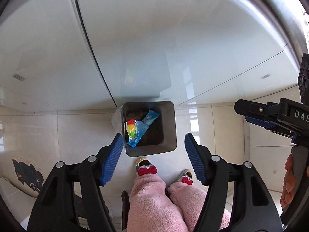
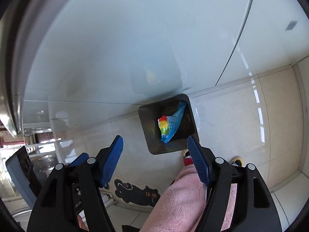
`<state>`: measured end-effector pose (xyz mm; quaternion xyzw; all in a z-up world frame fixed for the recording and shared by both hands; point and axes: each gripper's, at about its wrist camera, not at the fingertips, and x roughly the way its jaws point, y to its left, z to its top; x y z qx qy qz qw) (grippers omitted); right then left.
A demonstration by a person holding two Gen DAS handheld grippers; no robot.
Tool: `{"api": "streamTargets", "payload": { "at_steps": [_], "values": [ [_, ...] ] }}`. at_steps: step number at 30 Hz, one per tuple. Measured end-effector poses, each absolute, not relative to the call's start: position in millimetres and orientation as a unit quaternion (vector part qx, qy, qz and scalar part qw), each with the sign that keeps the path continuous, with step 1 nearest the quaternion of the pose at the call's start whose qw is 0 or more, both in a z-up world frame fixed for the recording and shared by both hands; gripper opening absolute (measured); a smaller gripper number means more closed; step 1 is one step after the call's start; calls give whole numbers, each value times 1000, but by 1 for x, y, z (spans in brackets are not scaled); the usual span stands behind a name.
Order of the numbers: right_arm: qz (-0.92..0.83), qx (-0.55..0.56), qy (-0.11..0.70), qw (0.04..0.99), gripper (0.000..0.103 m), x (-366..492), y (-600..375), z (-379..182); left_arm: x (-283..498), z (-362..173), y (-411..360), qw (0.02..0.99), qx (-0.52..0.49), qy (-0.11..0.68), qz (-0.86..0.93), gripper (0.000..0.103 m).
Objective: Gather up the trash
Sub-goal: 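Raise the left tool back toward the counter trash, then grasp the foil wrapper with the left tool while the right tool grasps crumpled paper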
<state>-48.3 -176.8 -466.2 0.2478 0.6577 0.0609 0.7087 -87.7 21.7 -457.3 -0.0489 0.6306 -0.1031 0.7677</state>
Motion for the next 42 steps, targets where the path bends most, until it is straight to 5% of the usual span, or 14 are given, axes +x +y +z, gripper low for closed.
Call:
{"api": "streamTargets", "payload": {
  "at_steps": [7,8,14,30,35,42],
  "values": [
    [64,208,581,785,79,-63,-206,-347,-81,-356,23,819,-54,562,-104,89],
    [60,203,568,795,86,-64,-209,-331,-79,-342,24,824,-56,554,-106,90],
    [34,208,494,844,87,-62,-233,-257,-61,-277,19,849,-45,510,-129,95],
    [15,193,465,864,87,3,-244,-221,3,-206,5,888,-51,435,-144,93],
    [20,174,470,865,87,31,-245,-229,30,-213,-5,883,-58,443,-146,78],
    [35,162,492,855,79,60,-251,-250,59,-227,-30,876,-42,456,-151,72]
  ]
}}
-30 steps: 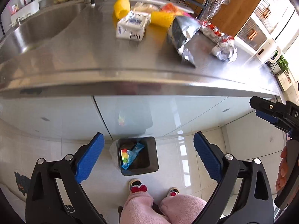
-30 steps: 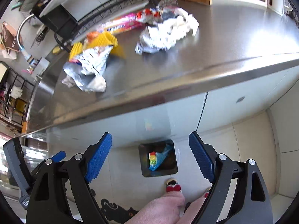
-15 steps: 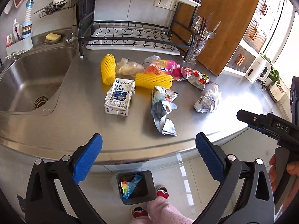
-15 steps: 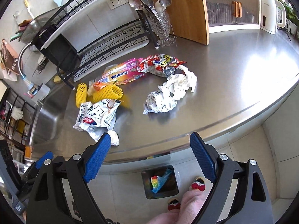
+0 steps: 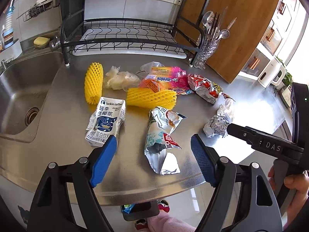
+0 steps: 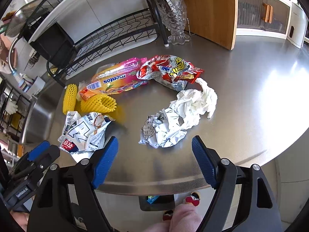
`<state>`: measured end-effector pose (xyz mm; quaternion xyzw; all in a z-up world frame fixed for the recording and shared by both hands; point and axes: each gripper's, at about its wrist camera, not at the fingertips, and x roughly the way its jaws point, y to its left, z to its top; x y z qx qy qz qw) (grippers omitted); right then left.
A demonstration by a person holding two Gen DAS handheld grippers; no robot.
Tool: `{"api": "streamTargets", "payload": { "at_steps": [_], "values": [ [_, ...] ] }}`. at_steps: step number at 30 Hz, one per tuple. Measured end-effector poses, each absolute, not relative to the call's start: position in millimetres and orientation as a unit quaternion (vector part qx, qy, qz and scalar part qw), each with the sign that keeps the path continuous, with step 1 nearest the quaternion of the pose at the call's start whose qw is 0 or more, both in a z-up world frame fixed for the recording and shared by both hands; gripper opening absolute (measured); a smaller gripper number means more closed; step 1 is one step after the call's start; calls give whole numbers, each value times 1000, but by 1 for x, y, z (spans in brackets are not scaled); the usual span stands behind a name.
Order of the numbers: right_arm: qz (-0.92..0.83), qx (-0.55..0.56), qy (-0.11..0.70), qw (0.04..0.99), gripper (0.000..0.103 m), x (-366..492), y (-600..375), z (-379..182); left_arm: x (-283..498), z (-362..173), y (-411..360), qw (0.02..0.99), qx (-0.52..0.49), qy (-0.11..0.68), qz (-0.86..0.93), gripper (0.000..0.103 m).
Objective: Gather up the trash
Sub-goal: 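Grasp the foil wrapper with the left tool while the right tool grasps crumpled paper, then lower both held items over the black bin and open both tools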
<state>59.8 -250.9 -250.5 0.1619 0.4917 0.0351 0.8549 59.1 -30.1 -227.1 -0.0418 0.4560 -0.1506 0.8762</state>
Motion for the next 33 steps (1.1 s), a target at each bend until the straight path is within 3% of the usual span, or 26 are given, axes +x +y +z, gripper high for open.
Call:
{"api": "streamTargets", "payload": {
  "at_steps": [4,5,9,13,17,19,33],
  "values": [
    [41,148,494,856,77,71,-250,-260,73,-242,-40,867,-38,473,-149,64],
    [44,145,495,856,72,73,-249,-261,76,-245,-41,865,-38,478,-149,61],
    [53,145,514,844,69,84,-246,-274,84,-258,-45,857,-39,493,-146,58],
    [52,136,523,840,65,87,-245,-286,89,-265,-48,852,-36,502,-147,41],
    [58,138,519,842,49,86,-244,-286,89,-267,-52,850,-28,504,-152,25],
    [60,145,516,842,49,86,-245,-284,87,-265,-52,852,-24,499,-154,15],
    [79,163,478,860,49,45,-229,-241,31,-212,-30,880,-24,445,-165,12]
  ]
}}
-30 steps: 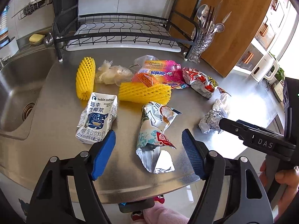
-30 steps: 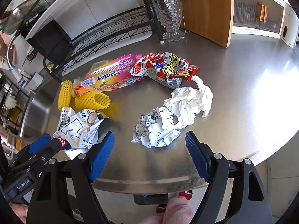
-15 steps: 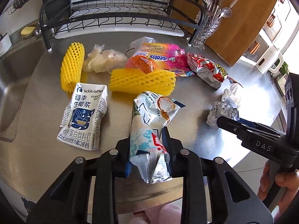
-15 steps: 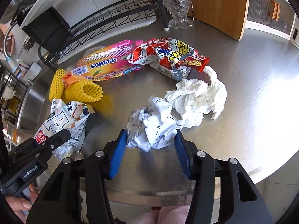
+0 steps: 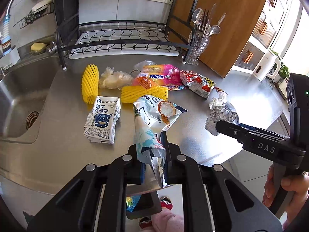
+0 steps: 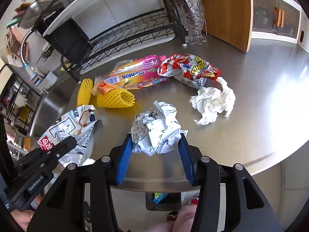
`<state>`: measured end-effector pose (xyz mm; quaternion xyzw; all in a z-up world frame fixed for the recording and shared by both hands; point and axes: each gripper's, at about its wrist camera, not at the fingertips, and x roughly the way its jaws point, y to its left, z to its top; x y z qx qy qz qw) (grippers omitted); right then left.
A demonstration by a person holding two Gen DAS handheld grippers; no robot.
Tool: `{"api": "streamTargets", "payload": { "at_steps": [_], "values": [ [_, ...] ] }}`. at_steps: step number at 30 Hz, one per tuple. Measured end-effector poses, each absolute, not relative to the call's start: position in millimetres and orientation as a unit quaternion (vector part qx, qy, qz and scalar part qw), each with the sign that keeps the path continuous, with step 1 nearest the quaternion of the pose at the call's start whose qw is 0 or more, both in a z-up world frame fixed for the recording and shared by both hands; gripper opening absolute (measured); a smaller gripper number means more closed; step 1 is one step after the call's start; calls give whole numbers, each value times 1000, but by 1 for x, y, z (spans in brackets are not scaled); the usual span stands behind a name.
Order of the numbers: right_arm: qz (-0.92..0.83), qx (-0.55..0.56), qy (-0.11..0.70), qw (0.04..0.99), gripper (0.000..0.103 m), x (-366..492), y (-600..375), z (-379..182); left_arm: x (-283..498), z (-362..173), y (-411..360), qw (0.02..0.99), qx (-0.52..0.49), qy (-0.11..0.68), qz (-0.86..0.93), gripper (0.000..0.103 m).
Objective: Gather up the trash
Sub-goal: 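Lower both held items over the black bin and open both tools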
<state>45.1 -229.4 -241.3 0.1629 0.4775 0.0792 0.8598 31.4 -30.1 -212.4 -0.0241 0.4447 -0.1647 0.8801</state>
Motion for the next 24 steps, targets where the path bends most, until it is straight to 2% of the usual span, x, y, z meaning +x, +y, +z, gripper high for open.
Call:
{"api": "streamTargets", "payload": {
  "at_steps": [10,24],
  "values": [
    [91,155,476,861,49,-20,-198,-227,-37,-208,-2,879,-24,447,-161,12],
    [135,138,537,821,49,-85,-195,-278,-114,-269,2,862,-42,493,-113,12]
  ]
}}
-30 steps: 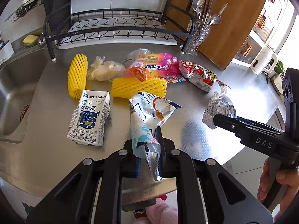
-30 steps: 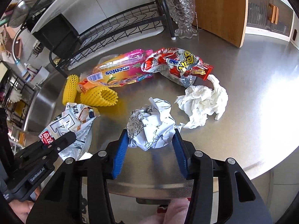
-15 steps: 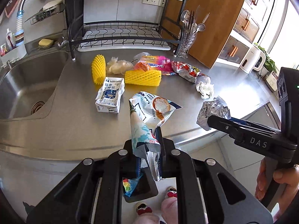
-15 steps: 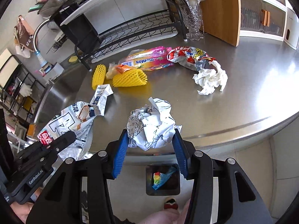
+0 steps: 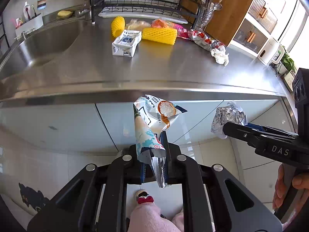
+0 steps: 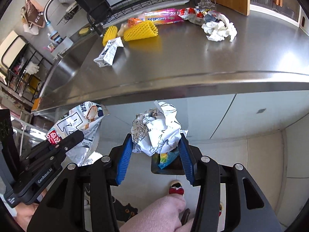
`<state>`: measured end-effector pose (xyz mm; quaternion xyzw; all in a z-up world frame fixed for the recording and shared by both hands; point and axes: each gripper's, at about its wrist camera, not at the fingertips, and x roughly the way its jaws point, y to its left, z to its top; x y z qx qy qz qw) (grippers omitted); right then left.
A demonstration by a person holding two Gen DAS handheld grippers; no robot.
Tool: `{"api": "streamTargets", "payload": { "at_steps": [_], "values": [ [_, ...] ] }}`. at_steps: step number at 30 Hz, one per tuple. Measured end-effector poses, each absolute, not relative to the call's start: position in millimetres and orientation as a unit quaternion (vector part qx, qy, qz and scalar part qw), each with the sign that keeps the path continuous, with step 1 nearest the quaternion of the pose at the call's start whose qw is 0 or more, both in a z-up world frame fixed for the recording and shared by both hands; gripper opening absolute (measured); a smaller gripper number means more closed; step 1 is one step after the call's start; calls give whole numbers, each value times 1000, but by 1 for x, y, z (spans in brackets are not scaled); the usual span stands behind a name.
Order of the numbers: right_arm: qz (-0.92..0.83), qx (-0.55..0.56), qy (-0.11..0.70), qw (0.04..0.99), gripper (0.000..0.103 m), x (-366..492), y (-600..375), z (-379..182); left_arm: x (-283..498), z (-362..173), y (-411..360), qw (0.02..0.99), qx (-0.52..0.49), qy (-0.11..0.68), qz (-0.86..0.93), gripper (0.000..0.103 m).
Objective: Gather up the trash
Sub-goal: 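Lower both held items over the black bin and open both tools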
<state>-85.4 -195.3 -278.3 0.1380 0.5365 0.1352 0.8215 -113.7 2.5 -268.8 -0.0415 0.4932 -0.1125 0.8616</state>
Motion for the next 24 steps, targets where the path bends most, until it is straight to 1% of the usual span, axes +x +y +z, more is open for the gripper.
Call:
{"api": "streamTargets", "payload": {
  "at_steps": [3,10,21,24],
  "values": [
    [143,127,550,813,49,-96,-191,-296,-127,-291,3,855,-51,507,-99,12],
    [145,140,594,778,49,-104,-176,-355,-143,-350,11,836,-46,540,-92,12],
    [108,209,647,726,49,-79,-157,-462,-124,-452,21,794,-38,596,-112,12],
    [97,209,664,711,49,-69,-149,-490,-114,-480,22,783,-35,611,-112,12]
  ]
}}
